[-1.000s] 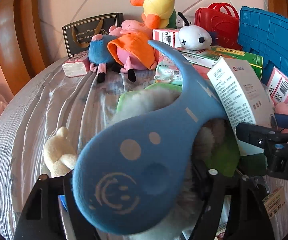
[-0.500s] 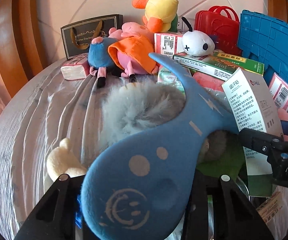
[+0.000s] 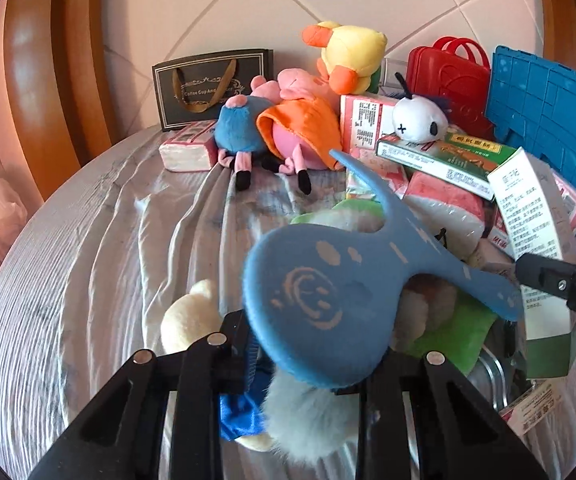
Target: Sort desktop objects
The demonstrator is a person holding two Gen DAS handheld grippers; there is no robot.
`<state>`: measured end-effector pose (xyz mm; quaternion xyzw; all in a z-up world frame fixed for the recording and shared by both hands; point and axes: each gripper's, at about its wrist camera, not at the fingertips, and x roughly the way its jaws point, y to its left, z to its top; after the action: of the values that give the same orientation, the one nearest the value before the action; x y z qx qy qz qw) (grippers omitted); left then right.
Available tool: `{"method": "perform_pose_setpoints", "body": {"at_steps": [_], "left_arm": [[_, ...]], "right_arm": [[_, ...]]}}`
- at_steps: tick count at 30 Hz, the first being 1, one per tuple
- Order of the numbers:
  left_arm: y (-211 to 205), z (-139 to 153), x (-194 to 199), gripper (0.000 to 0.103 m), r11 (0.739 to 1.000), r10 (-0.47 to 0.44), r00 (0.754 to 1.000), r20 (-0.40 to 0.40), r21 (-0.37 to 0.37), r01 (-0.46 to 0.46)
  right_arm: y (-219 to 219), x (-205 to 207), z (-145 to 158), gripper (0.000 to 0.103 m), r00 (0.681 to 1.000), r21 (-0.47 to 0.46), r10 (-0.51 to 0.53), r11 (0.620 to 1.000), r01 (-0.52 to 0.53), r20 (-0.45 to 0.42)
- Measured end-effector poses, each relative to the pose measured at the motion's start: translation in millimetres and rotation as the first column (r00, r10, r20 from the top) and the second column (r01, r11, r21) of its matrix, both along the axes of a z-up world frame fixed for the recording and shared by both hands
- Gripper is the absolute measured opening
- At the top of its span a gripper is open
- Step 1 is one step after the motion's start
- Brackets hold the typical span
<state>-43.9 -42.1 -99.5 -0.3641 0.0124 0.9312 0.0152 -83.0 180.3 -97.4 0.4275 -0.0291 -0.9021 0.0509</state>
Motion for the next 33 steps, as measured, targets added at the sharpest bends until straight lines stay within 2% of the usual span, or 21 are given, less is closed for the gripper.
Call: {"method": "perform_pose_setpoints", "body": {"at_steps": [4,7,9,11,13,15,17,19,21,23,26,28,30,31,33], "left_arm": [[-13,4,15,0.034,1.000,0.012,0.999,-0.038,-0.007,-0.012],[-17,8,24,0.034,1.000,0.001,0.998,-0.069,-0.031,-0.003],[-22,14,27,0.036,1.000,-0.005,0.997,-0.081,-0.011,0.005],[-24,15,30,0.044,1.000,-0.014,0.997,-0.077,-0.005,0.014],[-23,6,30,0.058,1.000,-0.025,0.999,-0.040,-0.006,0.025],[-15,-5,31,0.061,0.999,-0.025,0.999,-0.026,-0.034,0.024],[-8,-16,24,0.069,0.999,-0.014,1.000,0.005,-0.037,0.014],[-5,-22,16,0.082,0.999,0.006,1.000,0.019,-0.040,-0.005],[-5,-18,15,0.083,1.000,-0.008,1.000,0.021,-0.001,0.008],[-4,-12,19,0.103,1.000,-0.023,1.000,-0.018,0.004,0.023],[3,-7,4,0.103,0.999,-0.051,0.998,-0.021,0.009,0.052],[27,4,-2,0.103,0.987,-0.158,0.987,-0.031,-0.019,0.158],[65,14,5,0.103,0.946,-0.310,0.949,-0.049,-0.114,0.303],[76,19,11,0.103,0.929,-0.359,0.931,-0.064,-0.117,0.351],[87,24,27,0.103,0.911,-0.409,0.908,-0.091,-0.100,0.400]], "right_arm": [[-1,2,-4,0.077,1.000,-0.003,0.001,1.000,-0.001,0.006],[-2,3,-7,0.077,1.000,-0.001,0.003,1.000,-0.003,0.009],[-1,3,-8,0.077,1.000,-0.004,0.001,1.000,-0.001,0.012],[0,3,-7,0.077,1.000,-0.001,-0.005,1.000,0.005,0.009],[1,4,-7,0.077,1.000,0.003,-0.008,1.000,0.008,0.008],[2,4,-7,0.077,1.000,0.004,-0.010,1.000,0.010,0.012],[1,4,-8,0.077,1.000,0.007,-0.011,1.000,0.011,0.012],[1,5,-8,0.077,1.000,0.013,-0.009,1.000,0.009,0.014],[1,6,-6,0.077,1.000,0.017,-0.008,1.000,0.008,0.010],[2,8,-4,0.077,1.000,0.018,-0.007,1.000,0.007,0.006],[5,7,-3,0.077,1.000,0.020,-0.014,1.000,0.014,0.003],[7,7,-2,0.077,1.000,0.017,-0.021,1.000,0.021,-0.003],[8,4,-4,0.077,1.000,0.017,-0.024,1.000,0.024,0.004],[8,3,-5,0.077,1.000,0.019,-0.027,0.999,0.027,0.006],[9,2,-4,0.077,0.999,0.013,-0.033,0.999,0.032,0.006]]}}
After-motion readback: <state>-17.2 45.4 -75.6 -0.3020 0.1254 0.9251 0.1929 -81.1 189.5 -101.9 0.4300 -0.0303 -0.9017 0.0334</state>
